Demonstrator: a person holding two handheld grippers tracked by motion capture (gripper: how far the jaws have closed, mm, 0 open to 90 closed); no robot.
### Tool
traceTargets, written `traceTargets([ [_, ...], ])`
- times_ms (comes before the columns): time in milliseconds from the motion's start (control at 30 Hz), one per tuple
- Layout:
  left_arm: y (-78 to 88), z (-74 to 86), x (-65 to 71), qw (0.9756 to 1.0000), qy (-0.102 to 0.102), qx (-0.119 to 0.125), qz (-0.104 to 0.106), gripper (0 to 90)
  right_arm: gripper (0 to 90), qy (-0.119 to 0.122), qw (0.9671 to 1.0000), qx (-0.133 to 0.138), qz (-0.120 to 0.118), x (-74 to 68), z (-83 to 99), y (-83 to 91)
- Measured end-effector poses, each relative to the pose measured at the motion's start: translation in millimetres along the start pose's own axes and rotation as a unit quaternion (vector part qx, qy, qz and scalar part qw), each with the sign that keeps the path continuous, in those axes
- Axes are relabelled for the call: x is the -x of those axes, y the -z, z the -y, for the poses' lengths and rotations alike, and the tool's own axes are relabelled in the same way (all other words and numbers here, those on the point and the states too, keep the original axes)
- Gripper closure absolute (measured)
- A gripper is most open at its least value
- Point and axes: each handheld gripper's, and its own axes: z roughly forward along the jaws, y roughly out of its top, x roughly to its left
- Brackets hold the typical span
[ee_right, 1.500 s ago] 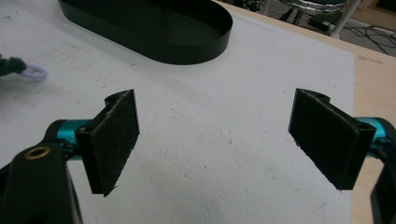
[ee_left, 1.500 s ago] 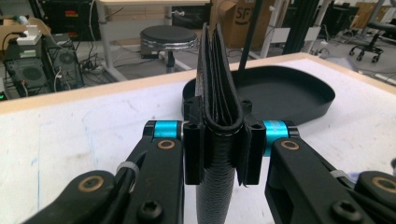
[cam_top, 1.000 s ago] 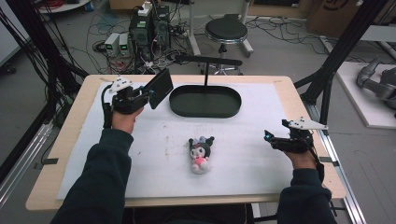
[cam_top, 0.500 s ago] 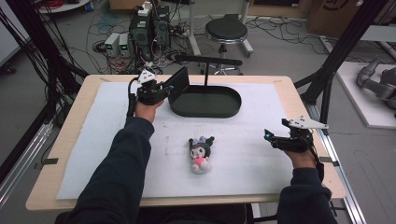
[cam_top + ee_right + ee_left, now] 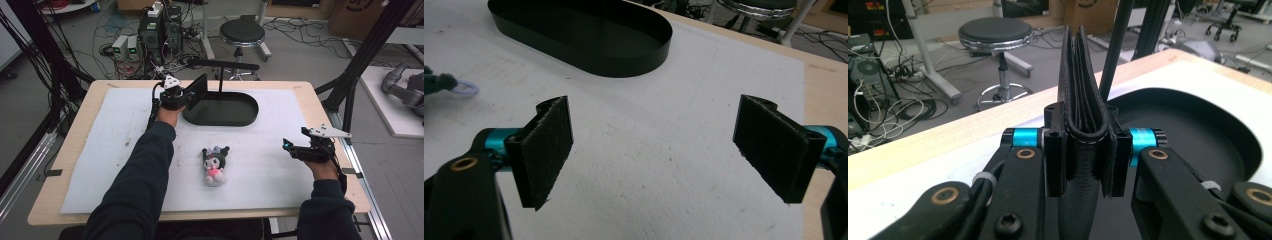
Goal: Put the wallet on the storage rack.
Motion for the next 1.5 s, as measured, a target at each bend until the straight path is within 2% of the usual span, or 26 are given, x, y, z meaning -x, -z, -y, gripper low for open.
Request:
traceTargets([
  [167,-15.0,5.2,4.4,0.9998,-0.011,-0.014,-0.003,75.7,16.4,-0.004,1.0,0.001,0.0,1.6,1.4,0.7],
  [300,-22.2,12.0,7.7,0.9986,-0.033,-0.04,-0.008,75.6,16.5,-0.006,1.0,0.0,0.0,2.5,2.9,1.5],
  [367,-23.5,12.5,9.6,0.9987,-0.031,-0.038,-0.01,75.1,16.5,-0.006,1.0,0.0,0.0,2.9,3.1,1.5],
  [400,-23.7,12.3,10.9,0.9988,-0.027,-0.039,-0.009,75.1,16.5,-0.006,1.0,0.0,0.0,2.9,3.1,1.5],
  [467,-24.8,12.8,12.8,0.9991,-0.002,-0.04,0.012,65.8,16.5,-0.005,1.0,0.0,0.0,2.1,3.0,1.4],
  [533,-25.6,13.6,15.6,0.9985,0.009,-0.045,0.028,62.3,16.5,-0.003,1.0,0.001,-0.001,1.6,2.8,1.2],
  [600,-27.0,15.1,16.4,0.997,0.037,-0.049,0.047,55.4,16.5,-0.003,1.0,0.0,0.0,0.9,2.7,1.5],
  [733,-28.7,16.7,22.1,0.9949,0.051,-0.06,0.064,49.3,16.5,-0.001,1.0,0.001,-0.001,0.3,2.2,1.9],
  [800,-30.0,17.5,25.4,0.9944,0.049,-0.061,0.07,48.2,16.4,0.0,1.0,-0.001,-0.001,0.4,2.2,1.8],
  [900,-32.9,19.1,29.1,0.9946,0.044,-0.061,0.072,47.9,16.5,0.0,1.0,-0.002,-0.001,0.2,2.3,1.4],
  [1133,-40.5,17.8,32.1,0.9959,0.033,-0.068,0.05,46.6,16.5,0.002,1.0,-0.002,-0.002,0.1,2.2,0.7],
  [1200,-42.0,19.2,31.3,0.9951,0.044,-0.074,0.048,41.2,16.5,0.002,1.0,-0.003,-0.002,-0.2,2.2,0.6],
  [1300,-39.6,19.7,30.9,0.9926,0.06,-0.088,0.059,33.7,16.5,0.0,1.0,-0.002,-0.001,0.3,2.4,1.4],
  [1400,-29.4,17.6,28.5,0.9922,0.07,-0.079,0.067,32.9,16.5,0.001,1.0,-0.002,-0.001,0.5,3.0,1.2],
  [1500,-14.8,13.8,22.5,0.9924,0.083,-0.065,0.063,30.3,16.5,0.004,1.0,-0.003,-0.003,-0.4,3.0,0.9],
])
